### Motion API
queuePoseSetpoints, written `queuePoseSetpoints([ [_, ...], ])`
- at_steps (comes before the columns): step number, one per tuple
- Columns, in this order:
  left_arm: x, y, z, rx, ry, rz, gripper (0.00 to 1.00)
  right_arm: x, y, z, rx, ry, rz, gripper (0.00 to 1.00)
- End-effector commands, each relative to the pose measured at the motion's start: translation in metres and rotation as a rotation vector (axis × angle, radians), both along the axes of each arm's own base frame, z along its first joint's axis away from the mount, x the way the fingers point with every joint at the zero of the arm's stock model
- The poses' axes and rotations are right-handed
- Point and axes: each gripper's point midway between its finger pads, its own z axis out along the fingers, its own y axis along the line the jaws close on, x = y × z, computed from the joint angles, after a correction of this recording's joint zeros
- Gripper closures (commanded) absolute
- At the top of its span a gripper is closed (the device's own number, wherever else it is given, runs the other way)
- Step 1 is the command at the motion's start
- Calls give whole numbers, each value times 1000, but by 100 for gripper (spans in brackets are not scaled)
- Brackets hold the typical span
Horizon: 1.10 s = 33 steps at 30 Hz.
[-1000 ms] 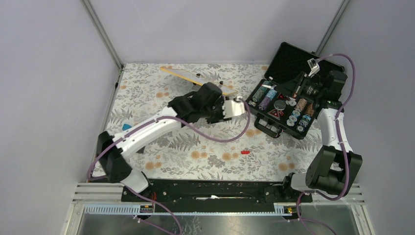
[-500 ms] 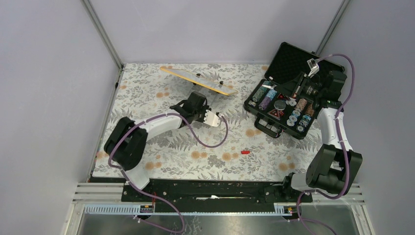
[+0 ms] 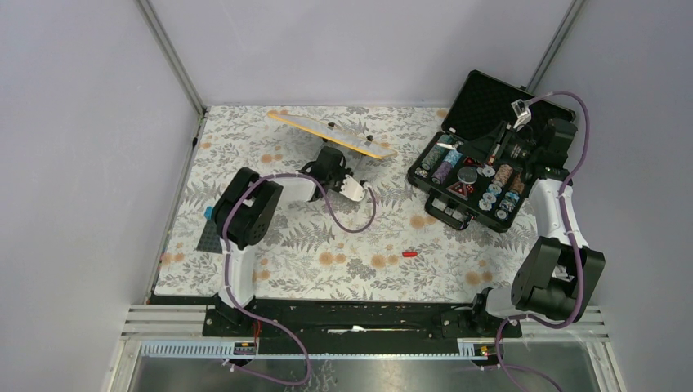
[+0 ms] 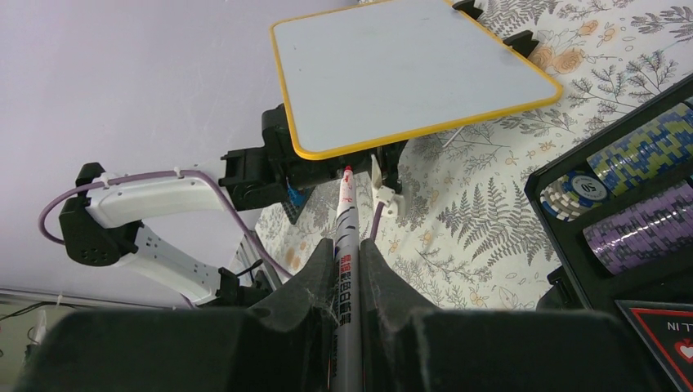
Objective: Write a sentence on the whiteboard
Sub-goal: Move the whiteboard to the center of the board.
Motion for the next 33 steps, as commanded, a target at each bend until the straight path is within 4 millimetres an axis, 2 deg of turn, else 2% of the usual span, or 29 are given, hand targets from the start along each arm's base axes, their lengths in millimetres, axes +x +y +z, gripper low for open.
queuePoseSetpoints([
  [1,28,3,16,-24,-70,-29,86,1,0,3,-7,-36,17,100],
  [6,12,39,-13,75,49,-69,87,2,-1,2,-7,-32,15,100],
  [11,-14,76,-39,175,218,-119,87,3,-1,1,-6,-29,15,100],
  [19,-22,105,-52,250,267,-118,88,3,-1,2,-5,-29,15,100],
  [20,-17,104,-49,230,238,-106,88,3,-1,1,-5,-29,16,100],
  [22,1,92,-28,133,130,-74,87,2,-1,1,-5,-28,17,100],
  [26,18,61,14,44,-56,-46,87,4,-1,-3,-1,-18,17,100],
  [29,26,46,27,31,-128,-63,87,5,-2,-4,0,-14,18,100],
  [33,40,39,29,30,-142,-65,87,3,-1,-3,1,-16,22,100],
])
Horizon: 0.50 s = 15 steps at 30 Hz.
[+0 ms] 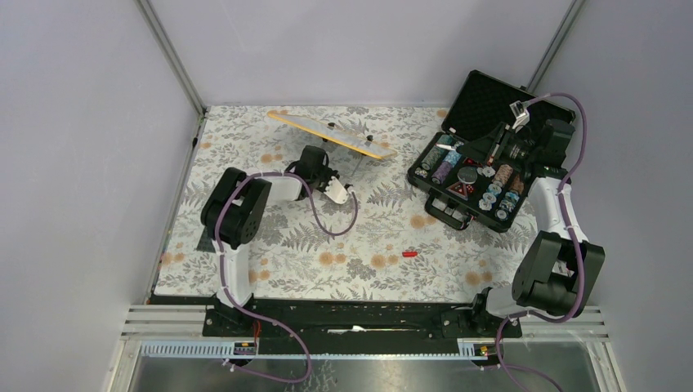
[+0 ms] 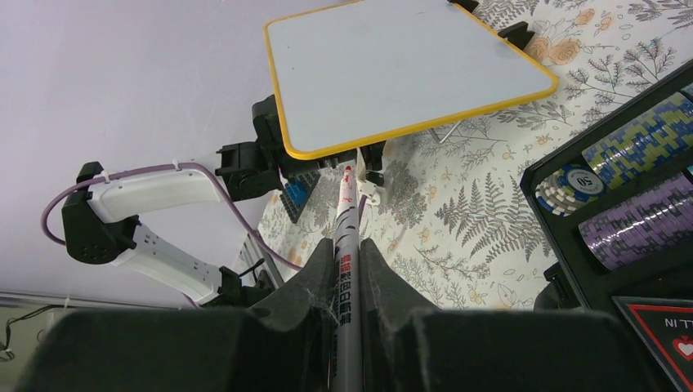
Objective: Write a sentence on the whiteboard
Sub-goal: Move the whiteboard to the center of the board.
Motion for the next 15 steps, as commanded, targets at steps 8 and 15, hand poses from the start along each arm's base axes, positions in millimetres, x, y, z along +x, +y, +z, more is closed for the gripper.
queuePoseSetpoints([
  [8,57,-28,23,-31,-136,12,86,0,0,3,-7,-38,23,100],
  [15,58,-26,-8,-2,-86,11,87,0,0,0,-8,-35,27,100],
])
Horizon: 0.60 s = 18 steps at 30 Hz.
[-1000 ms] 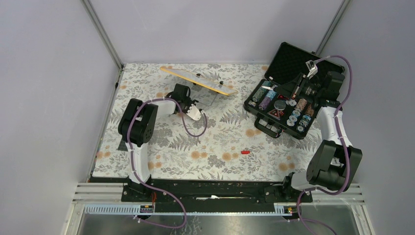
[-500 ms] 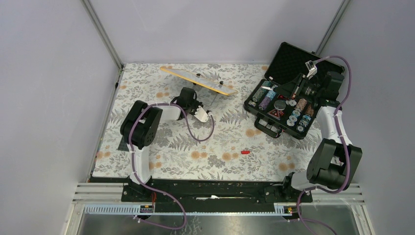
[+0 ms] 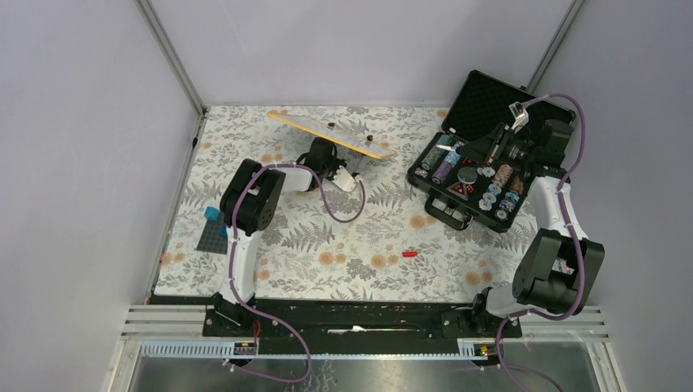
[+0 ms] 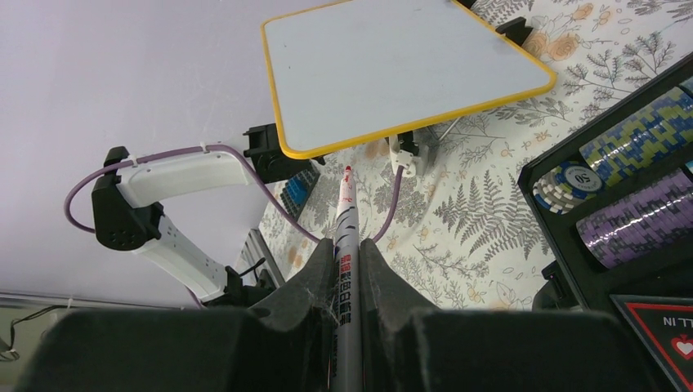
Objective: Write a sentence on the whiteboard
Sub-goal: Move the whiteboard to the center of the board.
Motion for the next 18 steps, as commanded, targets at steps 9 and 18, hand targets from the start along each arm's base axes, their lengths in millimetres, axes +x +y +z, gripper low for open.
queuePoseSetpoints([
  [9,-53,51,-42,196,305,-57,89,-3,0,5,-29,-53,24,100],
  [18,-80,87,-63,330,436,-68,90,-4,1,6,-32,-60,24,100],
])
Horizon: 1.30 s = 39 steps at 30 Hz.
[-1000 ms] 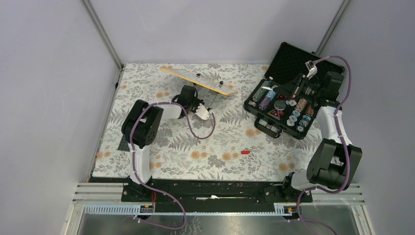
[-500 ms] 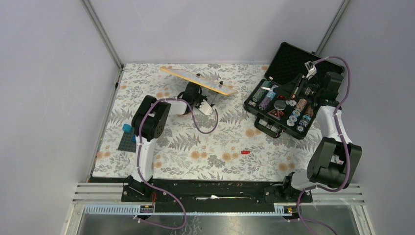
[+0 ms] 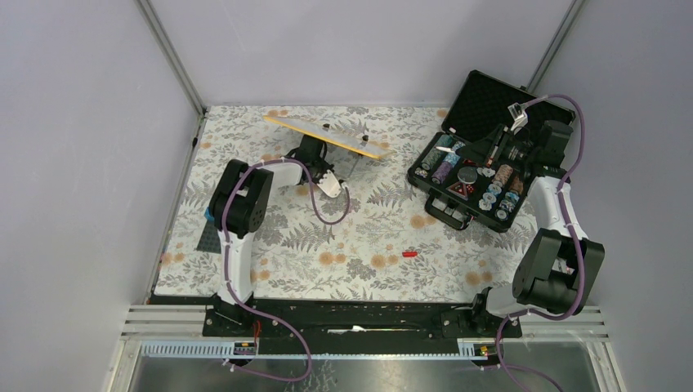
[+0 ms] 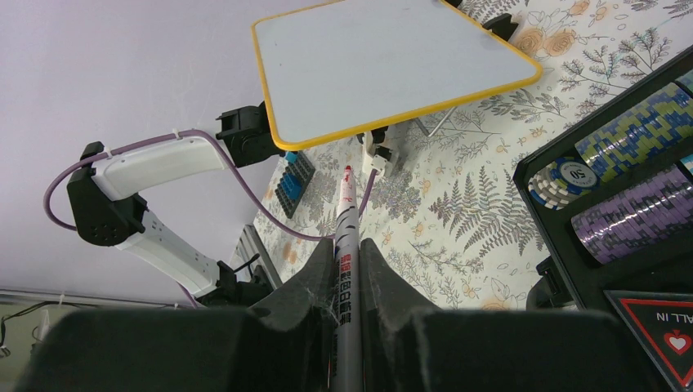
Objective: Write a sentence on the whiteboard
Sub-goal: Move the whiteboard to the center of the board.
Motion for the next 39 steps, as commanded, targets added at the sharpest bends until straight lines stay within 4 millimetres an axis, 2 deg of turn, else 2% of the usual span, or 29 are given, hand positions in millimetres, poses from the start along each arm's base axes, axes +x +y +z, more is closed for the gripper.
queuePoseSetpoints([
  [1,-62,50,-59,171,295,13,90,-3,1,12,-16,-57,18,100],
  [8,-90,77,-65,219,323,8,90,-3,1,11,-14,-54,18,100],
  [12,-108,83,-64,201,300,27,90,-4,1,12,-15,-58,19,100],
  [22,-174,107,-65,162,266,139,90,-8,3,17,-16,-71,23,100],
  [25,-180,104,-57,125,224,167,89,-9,3,17,-14,-69,24,100],
  [29,-185,78,-31,39,141,229,84,-11,4,18,-16,-74,24,100],
  [36,-214,0,35,-198,184,268,59,-11,4,20,-17,-80,28,100],
  [39,-232,-31,59,-274,233,272,55,-12,5,21,-17,-84,30,100],
])
